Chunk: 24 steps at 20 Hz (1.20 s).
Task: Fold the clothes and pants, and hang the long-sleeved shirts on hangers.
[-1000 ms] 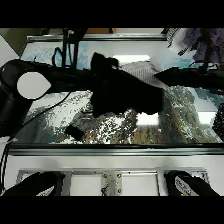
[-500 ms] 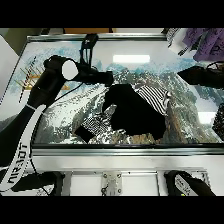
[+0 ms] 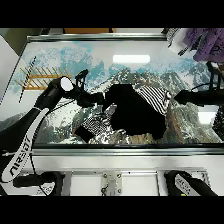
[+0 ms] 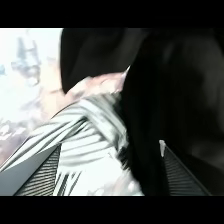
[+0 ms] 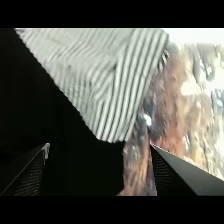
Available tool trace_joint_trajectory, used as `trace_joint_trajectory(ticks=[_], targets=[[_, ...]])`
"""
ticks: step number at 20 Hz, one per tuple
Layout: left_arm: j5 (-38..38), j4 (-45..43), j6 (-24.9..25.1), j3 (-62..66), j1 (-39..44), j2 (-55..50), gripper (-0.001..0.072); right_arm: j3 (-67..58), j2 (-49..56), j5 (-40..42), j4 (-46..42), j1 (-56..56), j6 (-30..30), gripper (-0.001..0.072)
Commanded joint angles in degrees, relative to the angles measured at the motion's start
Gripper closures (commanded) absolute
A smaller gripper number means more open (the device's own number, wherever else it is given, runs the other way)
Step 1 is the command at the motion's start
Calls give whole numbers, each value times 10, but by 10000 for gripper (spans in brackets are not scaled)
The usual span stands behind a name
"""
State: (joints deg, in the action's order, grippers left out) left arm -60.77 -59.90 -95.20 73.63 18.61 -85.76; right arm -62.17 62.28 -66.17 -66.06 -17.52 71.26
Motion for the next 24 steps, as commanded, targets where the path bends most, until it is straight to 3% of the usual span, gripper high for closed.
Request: trace_joint_trajectory(ticks=[1, 4, 9, 19, 20, 21, 22, 23, 24], targets=[[40, 79, 18, 38, -23, -61, 29, 37, 45, 18, -27, -22, 44, 5], [33, 90, 63, 124, -43, -137, 29, 37, 98, 1, 17, -40, 31, 4], [-78, 90, 170, 211, -38, -256, 29, 68, 130, -12, 50, -39, -39, 4], [-81, 116, 172, 336, -4, -367, 33, 153, 155, 86, 107, 10, -55, 5], [-81, 115, 172, 341, -3, -367, 204, 153, 160, 99, 109, 23, -54, 4], [-81, 115, 172, 345, -3, -367, 490, 153, 164, 112, 108, 34, -53, 6], [-82, 115, 172, 348, -4, -367, 692, 153, 166, 123, 108, 42, -53, 11], [-83, 115, 172, 351, -6, -367, 688, 153, 167, 134, 108, 49, -53, 100], [-93, 114, 164, 358, -11, -367, 688, 151, 167, 139, 108, 50, -54, 406]])
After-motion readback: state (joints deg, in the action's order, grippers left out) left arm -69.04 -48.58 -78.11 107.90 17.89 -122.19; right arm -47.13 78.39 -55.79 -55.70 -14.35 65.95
